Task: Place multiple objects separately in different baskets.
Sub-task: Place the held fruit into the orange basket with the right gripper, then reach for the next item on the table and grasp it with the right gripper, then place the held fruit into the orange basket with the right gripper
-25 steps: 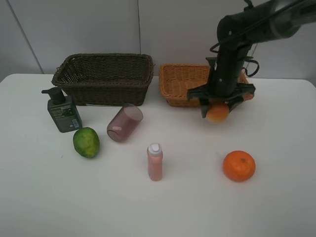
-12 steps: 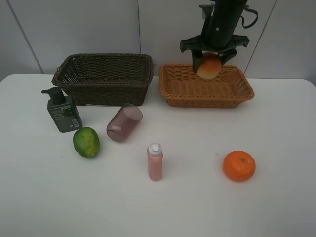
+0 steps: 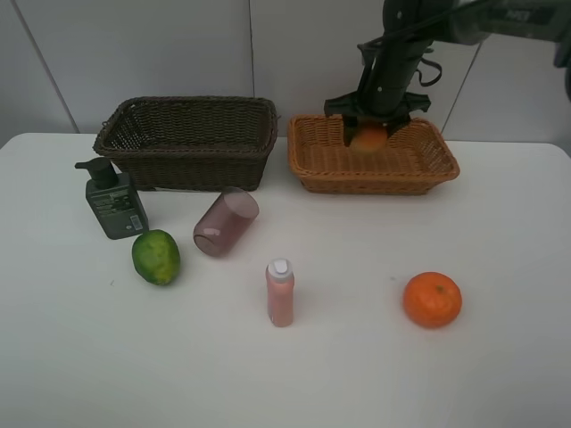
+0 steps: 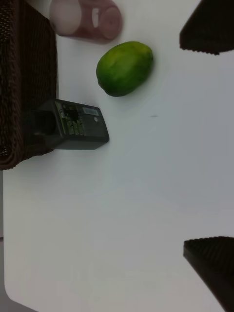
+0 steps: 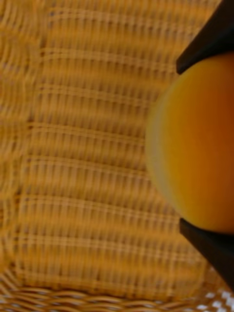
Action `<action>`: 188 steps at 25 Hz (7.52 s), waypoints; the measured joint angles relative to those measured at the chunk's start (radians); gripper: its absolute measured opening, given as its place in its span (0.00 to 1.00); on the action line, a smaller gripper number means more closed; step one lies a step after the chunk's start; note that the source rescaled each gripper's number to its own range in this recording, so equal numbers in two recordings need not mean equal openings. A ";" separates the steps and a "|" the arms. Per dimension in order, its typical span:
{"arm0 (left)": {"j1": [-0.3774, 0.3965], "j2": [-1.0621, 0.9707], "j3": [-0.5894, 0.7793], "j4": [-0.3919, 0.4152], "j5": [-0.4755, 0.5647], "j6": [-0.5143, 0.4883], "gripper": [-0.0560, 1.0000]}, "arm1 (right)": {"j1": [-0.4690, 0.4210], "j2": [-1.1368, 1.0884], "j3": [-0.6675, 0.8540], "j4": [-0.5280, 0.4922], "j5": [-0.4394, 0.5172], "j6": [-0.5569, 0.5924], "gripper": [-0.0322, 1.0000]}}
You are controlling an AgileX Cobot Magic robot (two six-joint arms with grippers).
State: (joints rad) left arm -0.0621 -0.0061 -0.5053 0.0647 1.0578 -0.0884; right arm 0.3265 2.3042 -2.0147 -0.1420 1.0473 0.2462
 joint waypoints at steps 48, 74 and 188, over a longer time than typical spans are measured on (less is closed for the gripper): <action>0.000 0.000 0.000 0.000 0.000 0.000 0.95 | 0.010 -0.485 0.637 0.087 0.044 -0.196 1.00; 0.000 0.000 0.000 0.000 0.000 0.000 0.95 | 0.034 -0.619 1.213 0.098 -0.321 0.224 1.00; 0.000 0.000 0.000 0.001 0.000 0.000 0.95 | -0.071 -0.143 0.428 -0.134 -0.538 0.102 0.84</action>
State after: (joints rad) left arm -0.0621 -0.0061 -0.5053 0.0658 1.0578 -0.0884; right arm 0.2552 2.1615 -1.5863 -0.2761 0.5097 0.3478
